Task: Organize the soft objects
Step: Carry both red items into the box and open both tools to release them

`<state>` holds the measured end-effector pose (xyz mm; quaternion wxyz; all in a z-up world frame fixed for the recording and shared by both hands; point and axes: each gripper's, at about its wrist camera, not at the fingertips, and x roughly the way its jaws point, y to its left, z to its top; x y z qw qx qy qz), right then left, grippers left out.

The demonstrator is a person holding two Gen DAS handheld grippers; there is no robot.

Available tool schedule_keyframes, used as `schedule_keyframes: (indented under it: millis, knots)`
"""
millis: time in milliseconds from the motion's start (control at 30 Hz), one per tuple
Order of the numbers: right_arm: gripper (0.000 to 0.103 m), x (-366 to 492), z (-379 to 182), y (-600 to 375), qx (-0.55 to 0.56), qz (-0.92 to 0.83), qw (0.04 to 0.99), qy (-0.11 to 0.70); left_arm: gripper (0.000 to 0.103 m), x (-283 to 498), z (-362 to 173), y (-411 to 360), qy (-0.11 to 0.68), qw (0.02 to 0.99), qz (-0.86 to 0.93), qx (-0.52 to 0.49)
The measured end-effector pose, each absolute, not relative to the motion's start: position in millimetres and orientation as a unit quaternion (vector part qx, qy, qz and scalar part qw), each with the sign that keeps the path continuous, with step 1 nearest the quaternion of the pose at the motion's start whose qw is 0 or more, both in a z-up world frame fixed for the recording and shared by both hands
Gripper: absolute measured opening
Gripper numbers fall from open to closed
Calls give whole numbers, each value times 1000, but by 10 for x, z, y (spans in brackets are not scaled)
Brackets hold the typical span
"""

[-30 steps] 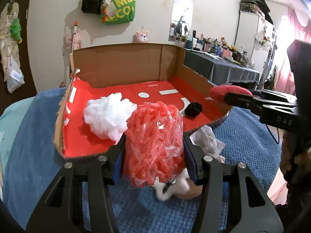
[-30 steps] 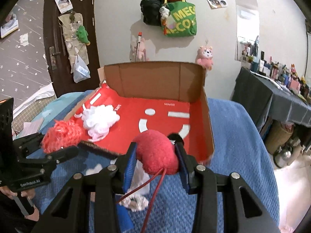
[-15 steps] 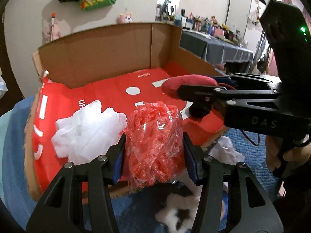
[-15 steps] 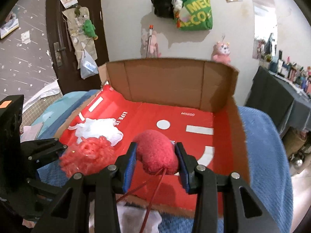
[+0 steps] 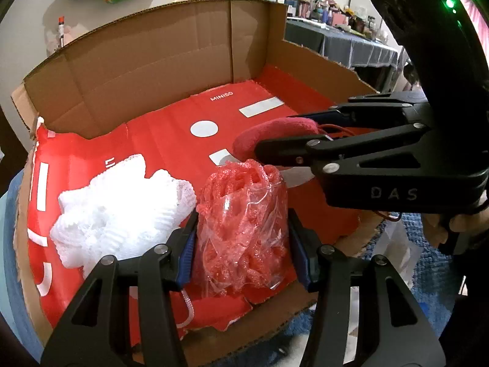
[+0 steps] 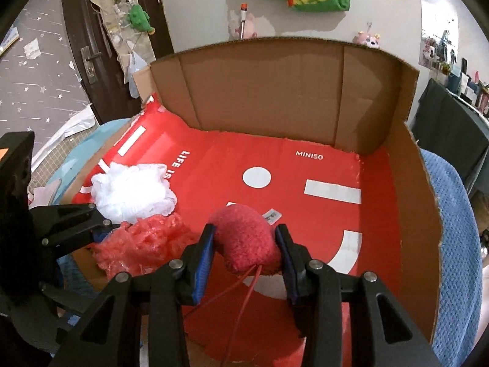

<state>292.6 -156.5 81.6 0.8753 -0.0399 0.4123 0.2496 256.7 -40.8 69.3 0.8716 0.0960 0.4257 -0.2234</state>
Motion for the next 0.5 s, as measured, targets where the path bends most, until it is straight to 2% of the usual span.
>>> schedule_keyframes:
  millis: [500]
  knots:
    - [43, 3092, 659, -1456, -77, 239, 862, 440, 52, 2652, 598, -470, 440, 865, -214, 108]
